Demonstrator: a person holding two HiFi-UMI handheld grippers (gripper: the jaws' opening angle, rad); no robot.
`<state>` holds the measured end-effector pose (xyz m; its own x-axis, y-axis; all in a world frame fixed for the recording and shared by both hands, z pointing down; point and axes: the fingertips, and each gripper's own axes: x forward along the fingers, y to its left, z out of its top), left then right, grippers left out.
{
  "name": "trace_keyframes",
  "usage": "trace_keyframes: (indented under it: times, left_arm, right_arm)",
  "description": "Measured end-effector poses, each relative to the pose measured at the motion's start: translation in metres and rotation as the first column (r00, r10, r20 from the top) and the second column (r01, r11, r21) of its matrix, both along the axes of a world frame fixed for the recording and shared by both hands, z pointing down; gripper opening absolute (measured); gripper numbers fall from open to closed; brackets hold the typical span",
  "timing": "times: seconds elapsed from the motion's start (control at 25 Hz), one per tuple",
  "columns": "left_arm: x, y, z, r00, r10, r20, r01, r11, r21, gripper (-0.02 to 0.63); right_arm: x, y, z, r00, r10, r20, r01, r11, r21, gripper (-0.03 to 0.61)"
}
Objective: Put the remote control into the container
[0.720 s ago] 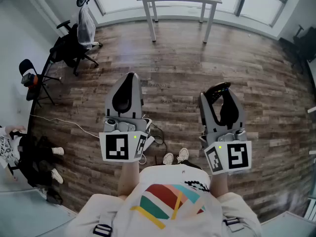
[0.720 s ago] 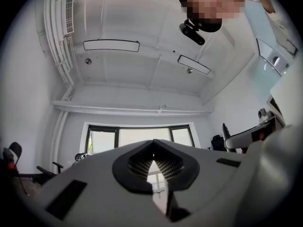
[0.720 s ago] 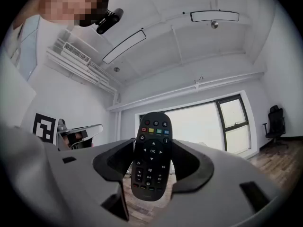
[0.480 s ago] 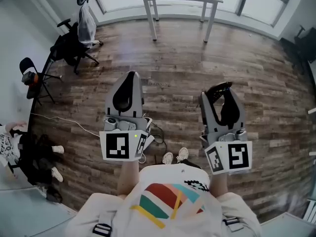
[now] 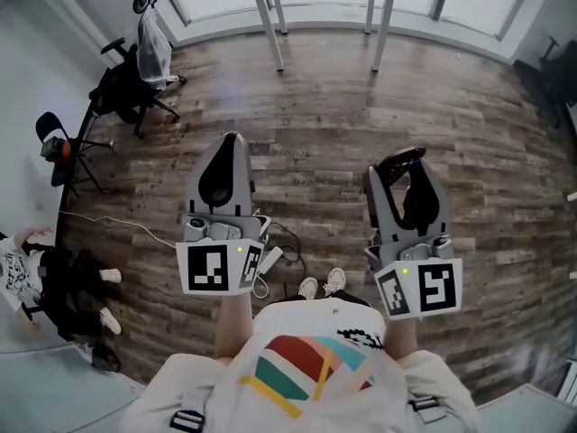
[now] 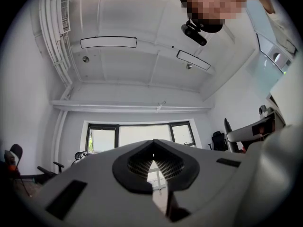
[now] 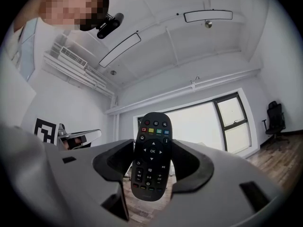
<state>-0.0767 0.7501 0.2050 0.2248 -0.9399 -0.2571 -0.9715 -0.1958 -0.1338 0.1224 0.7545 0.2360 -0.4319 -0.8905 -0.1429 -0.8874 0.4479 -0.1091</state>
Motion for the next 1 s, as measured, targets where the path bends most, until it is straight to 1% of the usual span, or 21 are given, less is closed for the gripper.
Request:
trace_keyframes:
  times: [0.16, 0.32, 0.48, 0.6, 0.72, 0.84, 1.0]
  left_arm:
    - [0.010, -0.013, 0.004, 1.000, 0.004, 0.000, -0.004, 1.000, 0.011, 0.006]
    - [0.020, -0.021, 0.001, 1.000, -0.010, -0.030, 0.011, 1.000, 0.027, 0.006]
    - [0.039, -0.035, 0.004, 1.000, -0.001, -0.029, 0.001, 1.000, 0.027, 0.006]
    - [0.049, -0.049, 0.010, 0.999, 0.010, -0.034, -0.009, 1.000, 0.010, 0.006]
    - [0.056, -0.073, 0.012, 0.999, 0.029, -0.034, -0.028, 0.999, 0.018, 0.006]
    - [0.055, -0.098, 0.019, 0.998, 0.026, -0.050, -0.025, 0.999, 0.021, 0.006]
    - [0.048, -0.146, 0.023, 0.997, 0.012, -0.074, -0.011, 1.000, 0.022, 0.006]
  right_arm:
    - [0.021, -0.010, 0.005, 1.000, 0.023, -0.011, -0.023, 1.000, 0.001, 0.250]
    - [0.045, -0.016, 0.010, 1.000, 0.025, 0.004, -0.025, 1.000, -0.015, 0.250]
    - [0.065, -0.027, 0.016, 1.000, 0.028, 0.002, -0.028, 0.999, -0.028, 0.250]
    - [0.069, -0.036, 0.022, 0.999, 0.016, -0.036, -0.017, 0.999, -0.029, 0.250]
    - [0.072, -0.059, 0.028, 0.997, 0.032, -0.069, -0.034, 0.999, -0.030, 0.250]
    - [0.070, -0.084, 0.039, 0.998, 0.021, -0.065, -0.025, 0.998, -0.059, 0.250]
    - [0.069, -0.124, 0.044, 0.995, 0.013, -0.100, -0.020, 0.998, -0.066, 0.250]
